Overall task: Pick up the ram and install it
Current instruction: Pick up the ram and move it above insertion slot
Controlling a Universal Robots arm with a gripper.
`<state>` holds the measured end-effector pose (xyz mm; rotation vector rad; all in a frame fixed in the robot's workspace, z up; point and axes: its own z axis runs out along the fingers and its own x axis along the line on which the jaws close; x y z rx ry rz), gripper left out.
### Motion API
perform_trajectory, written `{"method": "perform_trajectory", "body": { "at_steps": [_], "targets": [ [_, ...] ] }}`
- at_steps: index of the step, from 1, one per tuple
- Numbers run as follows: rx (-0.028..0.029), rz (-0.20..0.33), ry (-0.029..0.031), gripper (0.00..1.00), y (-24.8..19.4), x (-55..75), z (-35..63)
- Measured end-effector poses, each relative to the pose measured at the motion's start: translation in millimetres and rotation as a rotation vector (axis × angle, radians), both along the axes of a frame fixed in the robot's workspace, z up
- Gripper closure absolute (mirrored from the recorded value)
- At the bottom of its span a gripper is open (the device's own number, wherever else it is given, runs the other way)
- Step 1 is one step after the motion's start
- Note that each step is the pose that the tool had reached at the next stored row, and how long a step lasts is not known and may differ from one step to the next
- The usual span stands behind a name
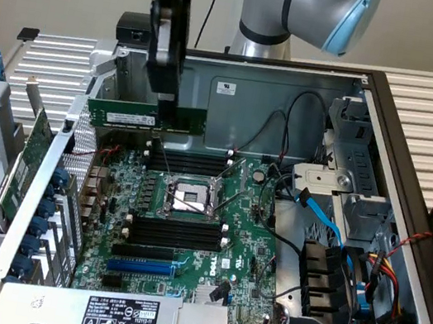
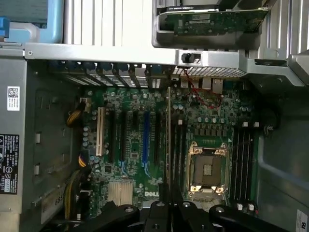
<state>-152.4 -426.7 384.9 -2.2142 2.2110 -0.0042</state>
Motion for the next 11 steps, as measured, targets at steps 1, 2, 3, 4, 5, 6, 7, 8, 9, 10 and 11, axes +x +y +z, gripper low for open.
{"method": "perform_trajectory", "body": {
  "at_steps": [1,2,3,4,5,6,7,8,9,10,11],
  "targets": [
    [0.0000,0.000,0.0000,0.88,0.9,4.5,-0.3],
    [0.0000,0.000,-0.0001,0.88,2.0,9.0,-0.6],
    [-0.0002,0.000,0.0001,0.88,3.2,13.2,-0.8],
    [-0.0001,0.000,0.0000,0.88,4.8,17.2,-1.1],
    [-0.0001,0.000,0.0001,0.88,6.5,20.8,-1.4],
    [0.0000,0.000,0.0001,0.88,8.0,24.0,-1.6],
    [0.0000,0.000,0.0000,0.88,9.8,27.1,-1.8],
    [0.0000,0.000,0.0001,0.88,11.8,29.8,-1.9],
    [0.0002,0.000,0.0000,0.88,13.9,32.5,-2.2],
    [0.0003,0.000,0.0000,0.88,15.6,34.9,-2.4],
    [0.0004,0.000,0.0000,0.88,17.6,37.8,-2.6]
  ]
}}
